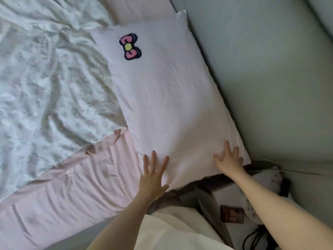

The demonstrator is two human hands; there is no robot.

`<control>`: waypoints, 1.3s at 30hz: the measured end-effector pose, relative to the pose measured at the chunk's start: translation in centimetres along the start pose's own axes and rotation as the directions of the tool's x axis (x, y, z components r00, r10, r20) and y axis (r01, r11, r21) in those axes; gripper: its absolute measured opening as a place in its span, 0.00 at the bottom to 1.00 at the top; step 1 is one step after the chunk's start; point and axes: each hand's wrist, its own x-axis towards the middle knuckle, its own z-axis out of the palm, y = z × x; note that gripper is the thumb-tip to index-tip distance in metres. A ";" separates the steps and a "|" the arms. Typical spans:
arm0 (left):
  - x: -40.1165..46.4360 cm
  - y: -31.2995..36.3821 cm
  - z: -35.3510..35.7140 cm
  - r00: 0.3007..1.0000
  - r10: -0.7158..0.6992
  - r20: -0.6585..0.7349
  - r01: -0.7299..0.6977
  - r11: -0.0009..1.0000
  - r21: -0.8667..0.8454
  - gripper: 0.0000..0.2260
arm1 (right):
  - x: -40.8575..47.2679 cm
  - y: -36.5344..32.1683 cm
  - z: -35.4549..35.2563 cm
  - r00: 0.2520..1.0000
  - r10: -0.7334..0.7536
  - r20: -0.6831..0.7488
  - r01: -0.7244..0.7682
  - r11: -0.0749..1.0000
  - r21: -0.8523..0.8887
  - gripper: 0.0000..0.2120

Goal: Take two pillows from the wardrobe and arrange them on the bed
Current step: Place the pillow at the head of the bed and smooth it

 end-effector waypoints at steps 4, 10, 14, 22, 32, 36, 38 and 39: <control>-0.7 -0.9 -2.3 0.998 -0.020 0.057 0.028 0.990 -0.137 0.31 | -3.2 -4.5 -0.1 0.974 -0.168 -0.148 0.142 0.975 -0.172 0.26; -4.3 -5.9 -10.4 0.974 -0.198 -0.113 0.174 0.966 -0.191 0.26 | -11.0 -14.6 1.5 0.885 -0.465 0.013 0.459 0.867 -0.197 0.20; -11.7 -12.4 -14.6 0.933 -0.279 -0.227 0.218 0.941 -0.260 0.23 | -18.7 -22.0 4.1 0.774 -0.630 0.068 0.630 0.754 -0.188 0.17; -33.1 -27.8 -14.3 0.750 -0.569 -0.338 0.397 0.795 -0.457 0.22 | -36.7 -32.9 17.3 0.495 -0.819 0.288 0.868 0.450 -0.212 0.10; -56.3 -44.4 -8.5 0.359 -0.895 -0.265 0.542 0.431 -0.721 0.21 | -57.2 -45.8 38.1 0.145 -0.823 0.550 0.965 -0.005 -0.262 0.18; -63.4 -50.1 -5.7 0.238 -0.957 -0.167 0.554 0.275 -0.786 0.21 | -63.6 -50.3 45.7 0.044 -0.791 0.610 0.956 -0.144 -0.255 0.17; -67.4 -54.8 -4.8 0.152 -0.979 -0.139 0.545 0.200 -0.814 0.21 | -67.5 -53.5 50.8 -0.009 -0.761 0.649 0.950 -0.208 -0.231 0.17; -69.1 -57.1 -4.8 0.126 -0.984 -0.130 0.541 0.178 -0.822 0.21 | -69.3 -55.2 52.8 -0.024 -0.748 0.664 0.947 -0.229 -0.224 0.18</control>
